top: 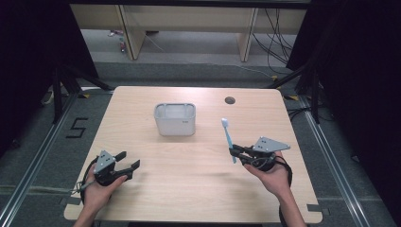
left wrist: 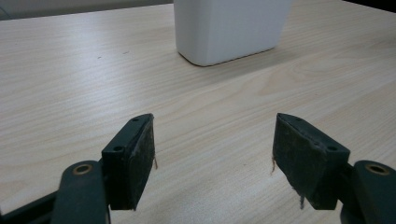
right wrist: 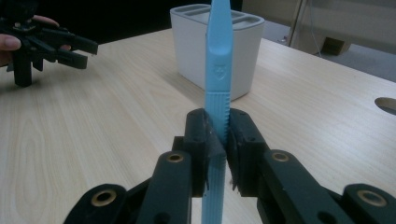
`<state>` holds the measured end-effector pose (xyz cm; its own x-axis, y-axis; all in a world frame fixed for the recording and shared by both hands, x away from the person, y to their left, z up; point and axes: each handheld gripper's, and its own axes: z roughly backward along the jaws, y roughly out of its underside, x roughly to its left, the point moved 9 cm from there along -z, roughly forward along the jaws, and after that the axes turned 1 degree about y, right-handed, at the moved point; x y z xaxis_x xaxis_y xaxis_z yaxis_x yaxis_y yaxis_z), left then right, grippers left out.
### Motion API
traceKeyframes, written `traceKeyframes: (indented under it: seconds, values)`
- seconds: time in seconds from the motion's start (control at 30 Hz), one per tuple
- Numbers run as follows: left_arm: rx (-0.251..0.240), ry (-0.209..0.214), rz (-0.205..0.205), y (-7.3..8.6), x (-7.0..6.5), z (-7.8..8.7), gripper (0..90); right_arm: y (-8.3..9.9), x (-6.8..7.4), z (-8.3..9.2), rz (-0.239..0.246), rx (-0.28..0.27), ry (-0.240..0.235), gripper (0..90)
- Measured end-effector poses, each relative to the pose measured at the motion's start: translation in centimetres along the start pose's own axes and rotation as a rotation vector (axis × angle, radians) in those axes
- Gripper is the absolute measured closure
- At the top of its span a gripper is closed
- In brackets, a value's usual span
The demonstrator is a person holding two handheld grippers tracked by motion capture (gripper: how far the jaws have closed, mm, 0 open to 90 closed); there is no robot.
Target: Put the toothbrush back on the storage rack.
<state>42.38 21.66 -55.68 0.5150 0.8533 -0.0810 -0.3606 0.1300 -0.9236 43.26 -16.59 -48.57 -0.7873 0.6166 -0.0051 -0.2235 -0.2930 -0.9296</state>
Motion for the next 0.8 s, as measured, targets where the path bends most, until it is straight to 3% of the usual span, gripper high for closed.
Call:
traceKeyframes:
  seconds: [0.27,0.33,0.37,0.53,0.67,0.73,0.8]
  values:
    - [0.000,0.000,-0.001,0.00,-0.01,0.00,29.3,-0.44,0.05,-0.32,-0.014,-0.039,0.003,79.1]
    - [0.001,0.000,0.000,0.00,0.00,-0.01,29.2,-0.35,0.37,-0.40,-0.044,-0.031,-0.016,79.1]
    - [0.001,0.000,0.000,0.00,0.00,0.00,29.2,-0.39,0.13,-0.43,-0.015,-0.031,-0.011,79.1]
    - [0.000,0.001,0.000,0.00,0.00,0.01,29.2,-0.53,0.14,-0.65,-0.014,-0.041,-0.001,79.0]
    - [-0.002,0.002,0.001,-0.01,-0.01,-0.01,29.3,-0.68,0.48,-0.84,-0.050,-0.052,-0.003,79.1]
    - [0.000,0.001,0.000,0.00,-0.01,0.00,29.3,-0.67,0.47,-0.79,-0.049,-0.042,-0.003,79.1]
    - [0.001,-0.001,0.005,0.01,-0.02,0.00,29.3,-0.93,0.36,-0.93,-0.034,-0.069,0.000,79.1]
